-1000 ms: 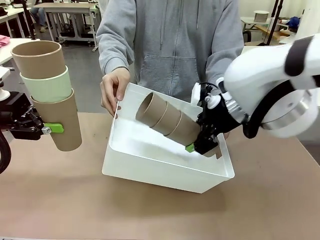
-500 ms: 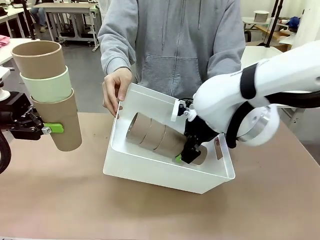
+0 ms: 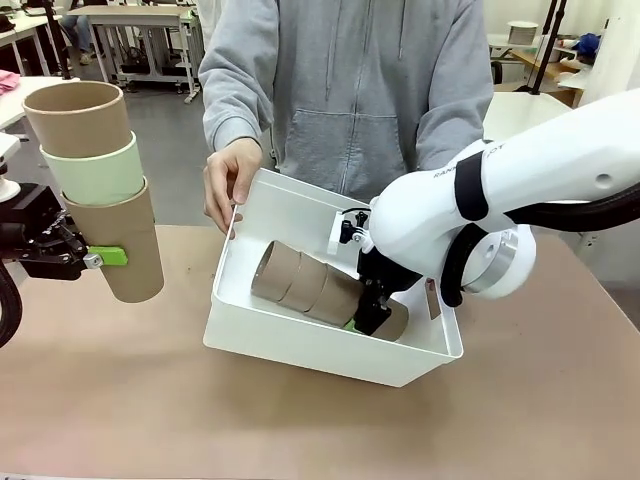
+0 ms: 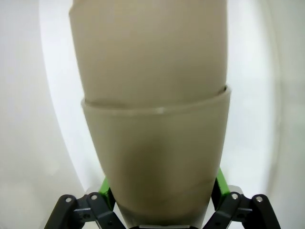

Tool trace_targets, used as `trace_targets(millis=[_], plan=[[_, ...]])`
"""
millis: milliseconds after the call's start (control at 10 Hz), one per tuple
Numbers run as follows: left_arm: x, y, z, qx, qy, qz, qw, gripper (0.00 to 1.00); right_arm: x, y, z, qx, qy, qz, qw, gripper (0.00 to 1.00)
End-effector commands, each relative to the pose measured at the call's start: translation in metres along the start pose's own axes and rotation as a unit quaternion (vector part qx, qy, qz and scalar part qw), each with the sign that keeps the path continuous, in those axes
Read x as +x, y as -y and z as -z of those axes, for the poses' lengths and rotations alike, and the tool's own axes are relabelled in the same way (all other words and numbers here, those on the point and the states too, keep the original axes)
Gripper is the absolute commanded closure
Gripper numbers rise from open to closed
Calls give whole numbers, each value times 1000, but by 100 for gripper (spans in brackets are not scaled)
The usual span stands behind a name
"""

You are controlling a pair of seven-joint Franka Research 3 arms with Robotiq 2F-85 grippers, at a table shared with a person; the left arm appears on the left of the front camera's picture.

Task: Stack the cups and store them in the basket.
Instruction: Place the stack of Reusable plastic cups into the Pantry Basket.

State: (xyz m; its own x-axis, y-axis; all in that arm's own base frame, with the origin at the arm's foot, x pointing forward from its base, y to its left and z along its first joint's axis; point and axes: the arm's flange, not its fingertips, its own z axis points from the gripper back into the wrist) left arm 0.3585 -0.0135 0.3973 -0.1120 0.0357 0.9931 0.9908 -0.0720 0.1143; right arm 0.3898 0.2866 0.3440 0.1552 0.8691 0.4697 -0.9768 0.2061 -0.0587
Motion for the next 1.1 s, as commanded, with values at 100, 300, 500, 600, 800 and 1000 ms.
trace_targets(millis=[100,300,500,600,800,1000], plan=[[6,1,0,-1,2,-3,1000,14,17,2,-14,-7,5,8,1000,0],[6,1,0,-1,2,-3,1000,14,8,-1,-53,-7,42,7,999,0],[6,1,0,-1,2,-3,1000,14,-14,8,-105,10,86,19,996,0],[6,1,0,-1,2,-3,1000,14,-24,10,-125,18,108,24,994,0],[6,1,0,-1,2,-3,1000,14,-45,12,-165,33,150,33,988,0],[6,1,0,-1,2,-3,1000,14,-77,18,-208,35,178,38,983,0]])
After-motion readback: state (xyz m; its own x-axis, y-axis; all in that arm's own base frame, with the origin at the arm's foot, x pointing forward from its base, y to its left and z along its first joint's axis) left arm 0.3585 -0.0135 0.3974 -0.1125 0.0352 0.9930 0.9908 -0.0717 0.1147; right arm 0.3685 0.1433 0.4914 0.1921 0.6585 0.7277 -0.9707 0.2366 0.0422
